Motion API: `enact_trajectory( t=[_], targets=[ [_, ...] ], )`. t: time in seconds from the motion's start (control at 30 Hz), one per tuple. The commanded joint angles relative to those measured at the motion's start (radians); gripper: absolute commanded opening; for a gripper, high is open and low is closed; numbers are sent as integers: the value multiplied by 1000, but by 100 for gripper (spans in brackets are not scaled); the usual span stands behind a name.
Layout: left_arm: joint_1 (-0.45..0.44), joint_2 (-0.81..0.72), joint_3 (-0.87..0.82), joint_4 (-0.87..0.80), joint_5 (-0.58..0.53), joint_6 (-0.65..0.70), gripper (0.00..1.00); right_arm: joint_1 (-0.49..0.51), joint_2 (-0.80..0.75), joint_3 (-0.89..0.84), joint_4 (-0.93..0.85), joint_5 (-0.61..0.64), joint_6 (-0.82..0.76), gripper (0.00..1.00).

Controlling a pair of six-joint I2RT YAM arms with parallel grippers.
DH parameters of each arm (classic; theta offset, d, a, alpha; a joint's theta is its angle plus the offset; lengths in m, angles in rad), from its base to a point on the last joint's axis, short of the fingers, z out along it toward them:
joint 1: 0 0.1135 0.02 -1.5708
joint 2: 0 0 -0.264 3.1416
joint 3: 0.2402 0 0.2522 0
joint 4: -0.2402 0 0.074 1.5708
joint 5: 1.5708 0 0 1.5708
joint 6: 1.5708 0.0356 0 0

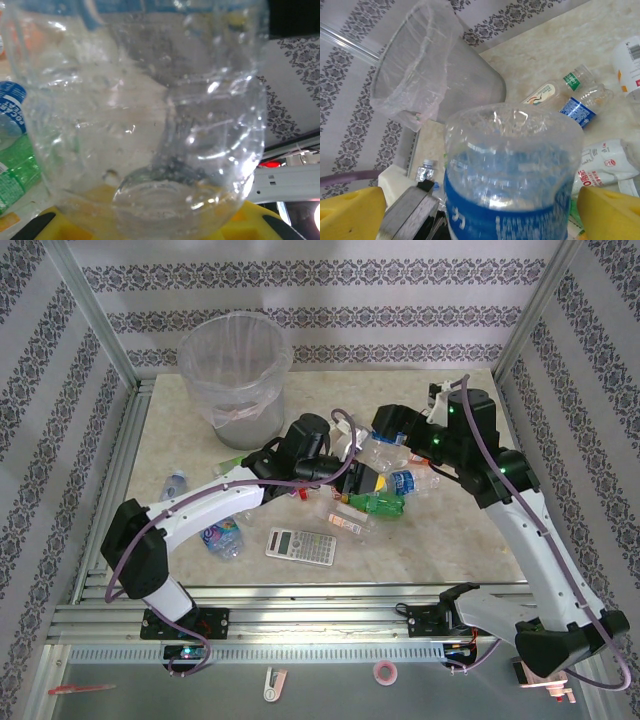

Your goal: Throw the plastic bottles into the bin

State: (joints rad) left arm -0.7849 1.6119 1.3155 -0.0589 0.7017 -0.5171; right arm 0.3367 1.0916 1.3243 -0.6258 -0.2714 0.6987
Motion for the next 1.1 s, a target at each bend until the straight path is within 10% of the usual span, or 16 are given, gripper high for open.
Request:
enact_trajectory(
  t=[0.0, 1.07],
  targets=[
    [31, -39, -14, 13, -30, 20, 0, 7, -11, 18, 17, -10, -39, 98],
    [423, -319, 226, -238, -550, 466, 0, -98, 36, -3, -35, -25, -115, 98]
  ],
)
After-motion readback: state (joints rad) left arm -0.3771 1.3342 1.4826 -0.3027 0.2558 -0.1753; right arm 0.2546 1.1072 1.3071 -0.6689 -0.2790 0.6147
